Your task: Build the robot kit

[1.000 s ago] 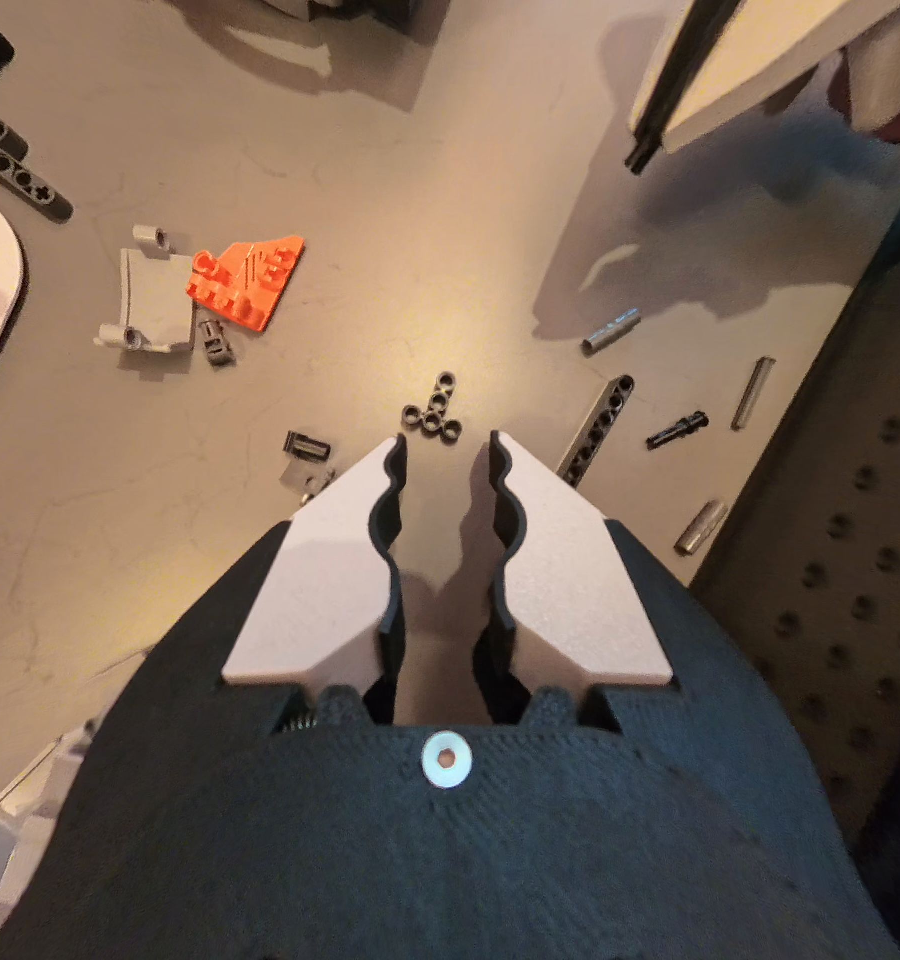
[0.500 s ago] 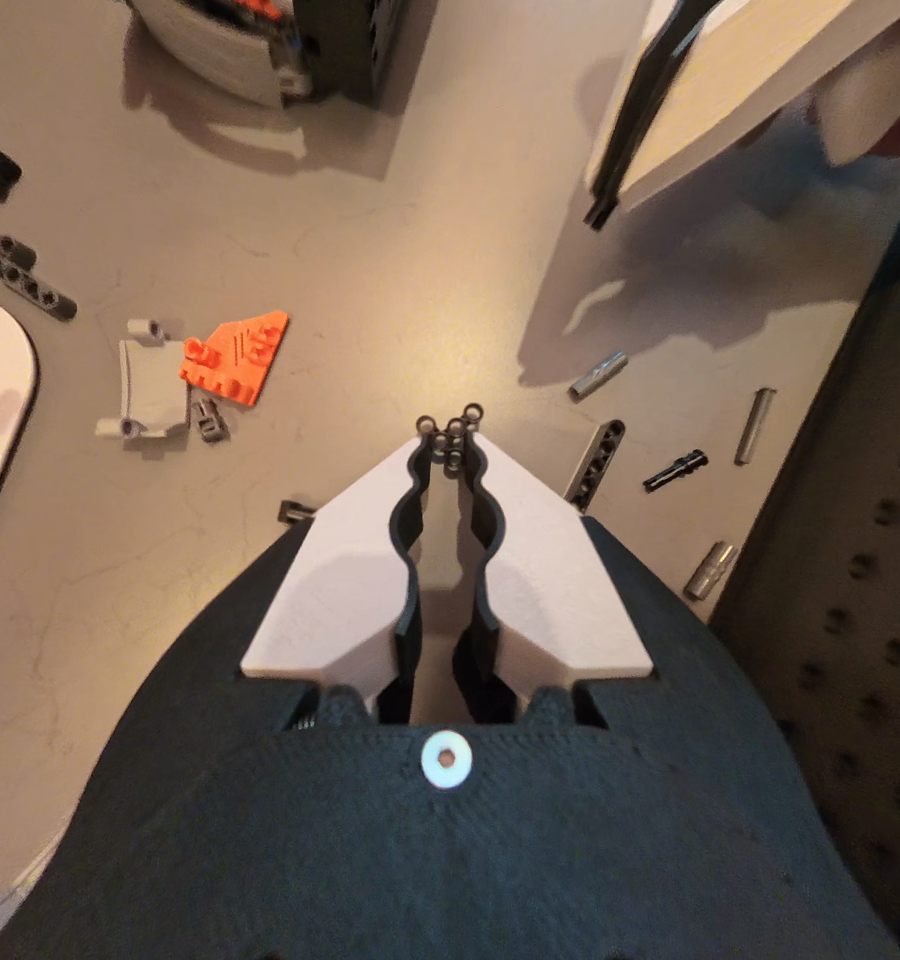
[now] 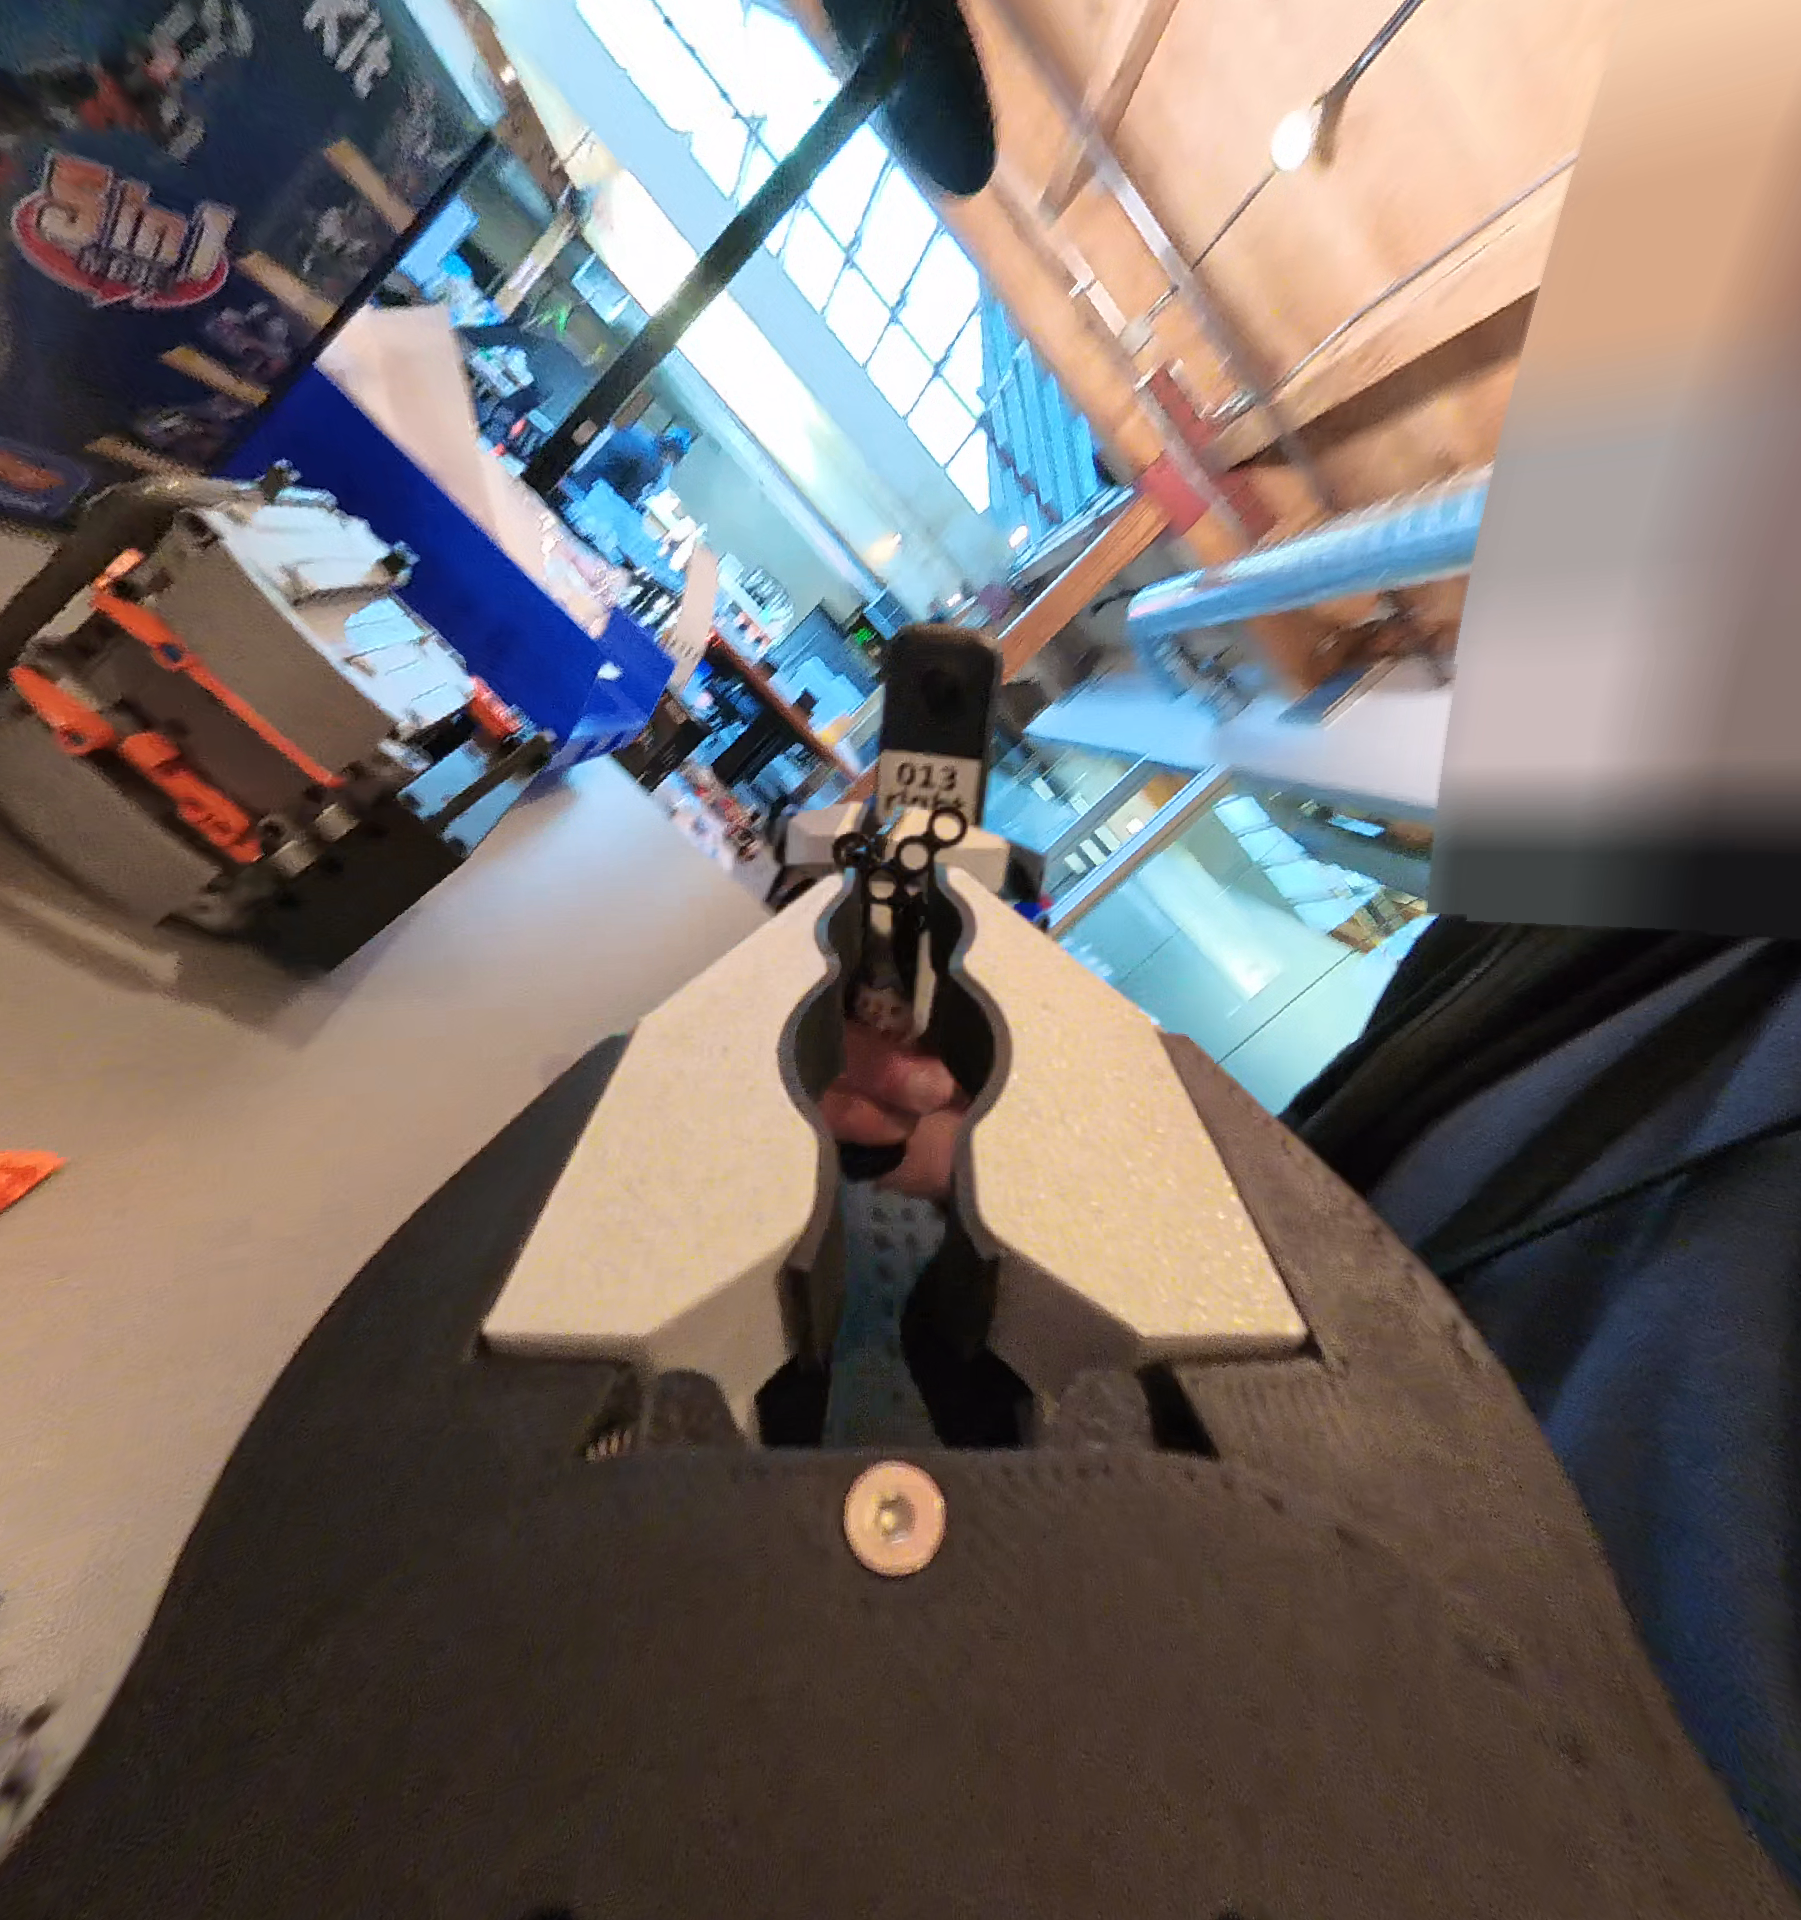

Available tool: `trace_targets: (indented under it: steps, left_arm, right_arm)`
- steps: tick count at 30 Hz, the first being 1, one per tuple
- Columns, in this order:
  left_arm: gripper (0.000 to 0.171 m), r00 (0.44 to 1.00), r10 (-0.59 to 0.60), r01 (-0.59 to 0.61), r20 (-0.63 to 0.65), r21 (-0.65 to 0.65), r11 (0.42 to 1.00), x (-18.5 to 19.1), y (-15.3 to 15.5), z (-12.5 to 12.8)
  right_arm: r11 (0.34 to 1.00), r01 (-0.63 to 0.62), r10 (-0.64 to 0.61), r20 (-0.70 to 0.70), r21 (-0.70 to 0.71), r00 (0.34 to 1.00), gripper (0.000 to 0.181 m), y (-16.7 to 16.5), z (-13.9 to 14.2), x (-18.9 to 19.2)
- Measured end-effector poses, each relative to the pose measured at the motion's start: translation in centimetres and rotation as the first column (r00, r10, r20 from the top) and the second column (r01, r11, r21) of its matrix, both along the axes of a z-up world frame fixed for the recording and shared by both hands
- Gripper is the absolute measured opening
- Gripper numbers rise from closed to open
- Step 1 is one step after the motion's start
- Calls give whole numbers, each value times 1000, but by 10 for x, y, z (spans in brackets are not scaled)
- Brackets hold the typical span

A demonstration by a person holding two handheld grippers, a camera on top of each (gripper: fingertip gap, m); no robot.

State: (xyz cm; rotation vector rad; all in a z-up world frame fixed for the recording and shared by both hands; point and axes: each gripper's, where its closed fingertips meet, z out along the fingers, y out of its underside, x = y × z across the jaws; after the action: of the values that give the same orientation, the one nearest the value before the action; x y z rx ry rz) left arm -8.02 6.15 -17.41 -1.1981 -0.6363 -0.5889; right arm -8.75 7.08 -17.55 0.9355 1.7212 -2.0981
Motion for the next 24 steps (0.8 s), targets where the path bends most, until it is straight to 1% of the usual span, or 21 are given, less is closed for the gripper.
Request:
trace_targets:
  steps: [4,7,10,14,20,24]
  left_arm:
    - [9,999,-29,25,33,125,992,1,0,18]
    - [9,998,-35,24,56,185,982,-1,1,24]
    - [9,996,-40,22,75,223,975,-2,2,28]
    - [9,996,-53,32,75,252,967,-1,3,31]
    - [9,998,-44,30,54,246,969,-2,4,35]
    - [8,999,-41,35,25,204,978,-2,3,33]
  right_arm:
    - [998,15,-17,-38,-57,999,1,-6,17,-2]
    - [995,25,-31,-60,-95,998,1,-7,26,-3]
    - [993,40,-48,-71,-108,996,1,-6,29,-5]
    - [992,69,-81,-109,-103,991,1,-5,33,-5]
    - [990,122,-131,-166,-65,977,1,-6,37,-5]
    - [994,98,-103,-160,-37,982,1,-8,35,-5]
